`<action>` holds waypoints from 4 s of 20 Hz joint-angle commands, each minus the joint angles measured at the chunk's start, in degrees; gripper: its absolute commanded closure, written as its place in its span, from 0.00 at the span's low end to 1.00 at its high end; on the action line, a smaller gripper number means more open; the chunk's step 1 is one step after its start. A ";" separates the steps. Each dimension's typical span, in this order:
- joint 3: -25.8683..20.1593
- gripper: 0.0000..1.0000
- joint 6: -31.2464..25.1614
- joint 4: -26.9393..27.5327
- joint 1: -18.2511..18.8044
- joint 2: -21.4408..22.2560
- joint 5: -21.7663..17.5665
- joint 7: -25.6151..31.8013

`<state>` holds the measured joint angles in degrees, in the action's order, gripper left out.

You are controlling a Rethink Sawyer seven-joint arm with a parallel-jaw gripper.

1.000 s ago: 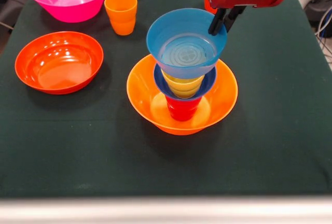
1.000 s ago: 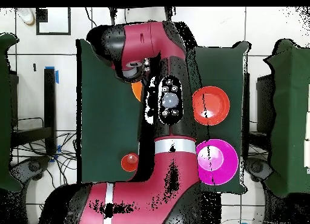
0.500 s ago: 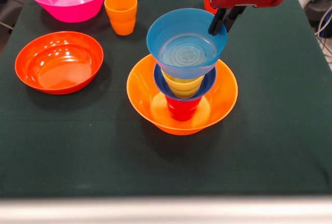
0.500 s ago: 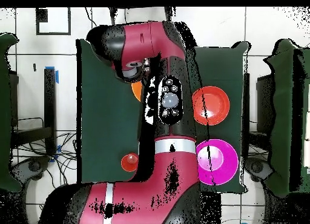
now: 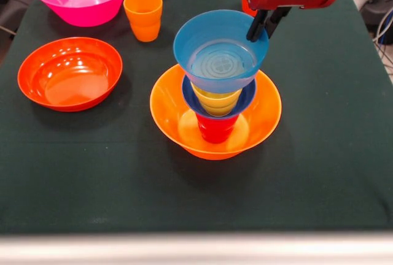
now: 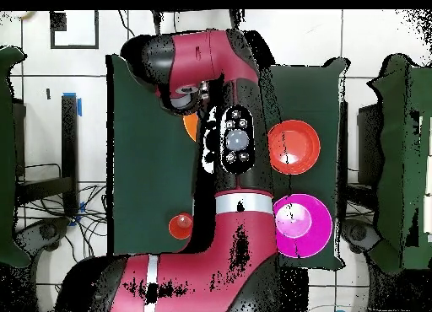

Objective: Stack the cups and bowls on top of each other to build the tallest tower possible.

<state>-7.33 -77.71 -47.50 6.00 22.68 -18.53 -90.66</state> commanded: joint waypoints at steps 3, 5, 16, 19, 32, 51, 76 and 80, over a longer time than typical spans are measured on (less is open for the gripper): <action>-2.42 1.00 -0.84 -2.75 -0.29 0.20 -2.34 6.68; -2.33 1.00 -0.26 -3.31 -0.14 0.33 -2.37 6.65; -2.50 1.00 0.75 -3.48 0.53 -0.14 -2.47 7.41; -2.74 1.00 0.57 -3.17 0.55 -0.29 -2.10 7.05; -3.16 1.00 1.46 -2.65 0.62 -0.80 -2.15 7.59; -2.99 0.00 2.49 -3.72 1.00 -0.35 -2.52 8.50; -1.95 0.00 -8.72 -3.46 0.49 5.08 -1.51 9.61; -1.99 0.00 -8.70 -4.99 0.66 6.30 -1.42 9.49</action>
<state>-7.08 -81.22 -47.52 6.19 26.85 -18.60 -90.66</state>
